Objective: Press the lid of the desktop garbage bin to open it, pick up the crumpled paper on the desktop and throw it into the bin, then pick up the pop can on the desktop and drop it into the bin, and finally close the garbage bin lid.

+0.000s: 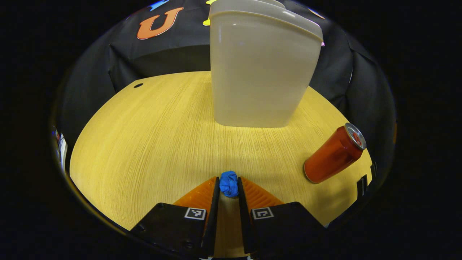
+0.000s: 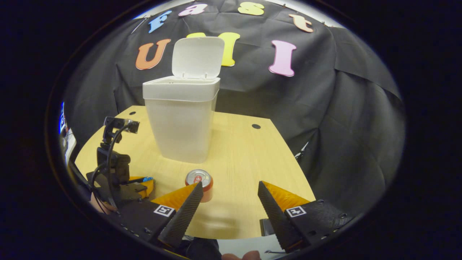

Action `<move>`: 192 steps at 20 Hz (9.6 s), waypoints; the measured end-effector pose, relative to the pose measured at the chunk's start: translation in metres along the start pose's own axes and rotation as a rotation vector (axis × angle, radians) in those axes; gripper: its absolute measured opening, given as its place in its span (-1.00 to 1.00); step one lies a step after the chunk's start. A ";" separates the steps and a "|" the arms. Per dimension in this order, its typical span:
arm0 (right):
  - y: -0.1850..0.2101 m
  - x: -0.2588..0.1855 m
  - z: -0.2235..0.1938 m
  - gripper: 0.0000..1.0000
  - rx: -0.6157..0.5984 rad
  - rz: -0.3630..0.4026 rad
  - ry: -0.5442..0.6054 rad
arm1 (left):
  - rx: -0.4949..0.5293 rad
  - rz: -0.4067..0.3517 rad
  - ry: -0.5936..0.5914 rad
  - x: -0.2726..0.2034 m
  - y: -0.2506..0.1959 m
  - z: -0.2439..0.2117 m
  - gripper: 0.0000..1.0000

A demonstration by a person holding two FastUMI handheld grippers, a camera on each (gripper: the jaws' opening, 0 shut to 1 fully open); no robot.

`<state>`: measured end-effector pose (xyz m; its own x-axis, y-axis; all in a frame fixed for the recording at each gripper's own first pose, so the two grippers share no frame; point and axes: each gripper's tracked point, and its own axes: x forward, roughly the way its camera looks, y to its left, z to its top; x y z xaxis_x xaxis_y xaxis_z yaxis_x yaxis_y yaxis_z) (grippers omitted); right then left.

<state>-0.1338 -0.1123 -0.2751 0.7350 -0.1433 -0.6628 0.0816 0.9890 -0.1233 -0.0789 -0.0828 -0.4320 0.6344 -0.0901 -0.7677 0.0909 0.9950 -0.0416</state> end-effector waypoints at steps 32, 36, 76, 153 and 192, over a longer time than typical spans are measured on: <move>0.083 0.116 -0.089 0.92 0.096 0.181 0.222 | 0.035 0.070 -0.594 -0.182 0.024 0.236 -0.37; 0.085 0.127 -0.094 0.91 0.133 0.176 0.258 | 0.019 0.086 -0.628 -0.196 0.032 0.249 -0.37; 0.004 0.069 0.103 0.62 0.152 0.171 0.014 | 0.055 -0.015 -0.641 -0.112 -0.013 0.374 0.96; 0.120 0.041 0.484 0.87 0.105 0.157 -0.471 | -0.052 0.196 -0.718 -0.227 0.095 0.323 0.96; 0.134 0.071 0.283 0.90 0.084 0.110 -0.161 | -0.004 0.137 -0.754 -0.273 0.085 0.307 0.96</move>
<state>0.1200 0.0209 -0.1298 0.8403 -0.0331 -0.5411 0.0458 0.9989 0.0100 -0.0087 0.0133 -0.0303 0.9921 0.0301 -0.1221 -0.0280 0.9994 0.0188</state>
